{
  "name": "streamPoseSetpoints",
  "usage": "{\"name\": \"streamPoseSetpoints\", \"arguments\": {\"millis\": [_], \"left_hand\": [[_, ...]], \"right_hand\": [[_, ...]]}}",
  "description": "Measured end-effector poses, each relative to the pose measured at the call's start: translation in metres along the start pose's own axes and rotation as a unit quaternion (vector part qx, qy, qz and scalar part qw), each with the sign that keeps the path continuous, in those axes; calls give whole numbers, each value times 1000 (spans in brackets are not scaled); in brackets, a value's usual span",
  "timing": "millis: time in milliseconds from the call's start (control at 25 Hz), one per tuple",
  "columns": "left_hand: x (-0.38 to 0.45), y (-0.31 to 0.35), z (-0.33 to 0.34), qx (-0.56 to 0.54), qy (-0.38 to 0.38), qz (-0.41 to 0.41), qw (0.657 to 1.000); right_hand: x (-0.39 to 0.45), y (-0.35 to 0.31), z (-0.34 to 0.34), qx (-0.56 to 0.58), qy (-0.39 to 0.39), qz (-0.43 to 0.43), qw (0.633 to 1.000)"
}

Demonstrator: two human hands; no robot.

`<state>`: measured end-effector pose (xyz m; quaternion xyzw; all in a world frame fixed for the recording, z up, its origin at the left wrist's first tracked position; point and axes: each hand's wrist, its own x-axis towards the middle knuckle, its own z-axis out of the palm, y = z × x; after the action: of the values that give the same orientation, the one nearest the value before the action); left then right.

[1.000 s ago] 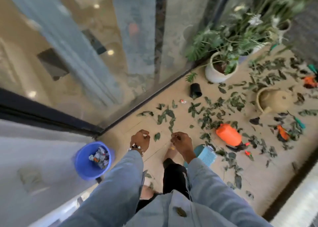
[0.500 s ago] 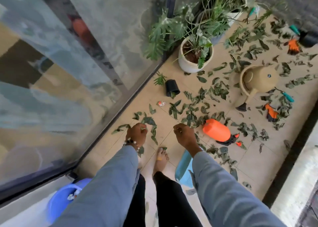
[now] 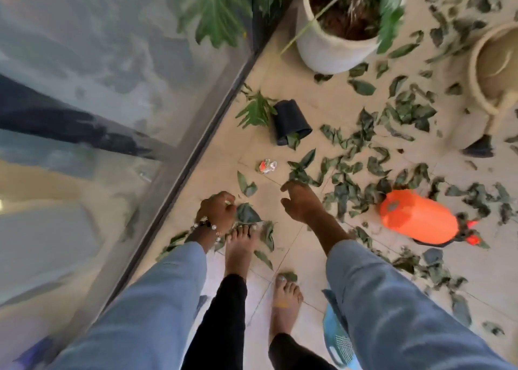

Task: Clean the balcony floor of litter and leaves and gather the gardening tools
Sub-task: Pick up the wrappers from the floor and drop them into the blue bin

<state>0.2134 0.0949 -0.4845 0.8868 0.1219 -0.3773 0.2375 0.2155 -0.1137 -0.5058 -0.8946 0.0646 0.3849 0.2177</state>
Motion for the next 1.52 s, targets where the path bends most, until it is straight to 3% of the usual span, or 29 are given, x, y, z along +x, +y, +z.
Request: {"name": "streamPoseSetpoints", "arguments": {"millis": [200, 360, 440, 560, 600, 640, 720, 800, 840, 880, 1000, 1120, 1200, 1320, 1440, 1520], "left_hand": [[107, -39, 42, 21, -17, 9, 1000], [131, -48, 54, 15, -25, -2, 1000], [138, -44, 54, -22, -13, -31, 999], [140, -43, 62, -82, -62, -61, 993], [169, -81, 86, -66, -33, -89, 993], [204, -129, 123, -90, -73, -144, 983], [231, -170, 199, -203, -120, -123, 964], [194, -109, 178, -293, -157, -156, 930], [124, -39, 139, -236, -149, -141, 950], [52, 39, 94, -245, -173, -117, 947], [-28, 111, 79, -257, -201, -114, 938], [-76, 122, 112, -216, -192, -119, 950], [-94, 133, 136, -191, -191, -112, 956], [-106, 145, 172, -153, -176, -83, 969], [-93, 154, 210, -101, -167, -37, 980], [-73, 161, 235, -69, -160, -19, 984]], "right_hand": [[110, 1, 60, -172, -59, -42, 982], [156, 7, 86, -232, -72, -38, 969], [158, 14, 92, -183, -51, -41, 981], [132, 19, 90, -1, 50, -34, 998], [117, 20, 88, 60, 83, -26, 994], [98, 21, 83, 112, 111, -17, 987], [59, 22, 76, 217, 153, -1, 964], [12, 23, 66, 357, 181, 36, 916], [-12, 24, 62, 435, 176, 49, 882], [-36, 25, 58, 499, 163, 52, 850], [-100, 41, 55, 588, 148, 27, 795], [-156, 83, 53, 648, 164, 69, 741], [-183, 127, 62, 593, 250, 141, 752], [-204, 211, 85, 412, 324, 284, 803], [-208, 299, 114, 360, 292, 419, 781], [-198, 347, 137, 371, 239, 453, 774]]}}
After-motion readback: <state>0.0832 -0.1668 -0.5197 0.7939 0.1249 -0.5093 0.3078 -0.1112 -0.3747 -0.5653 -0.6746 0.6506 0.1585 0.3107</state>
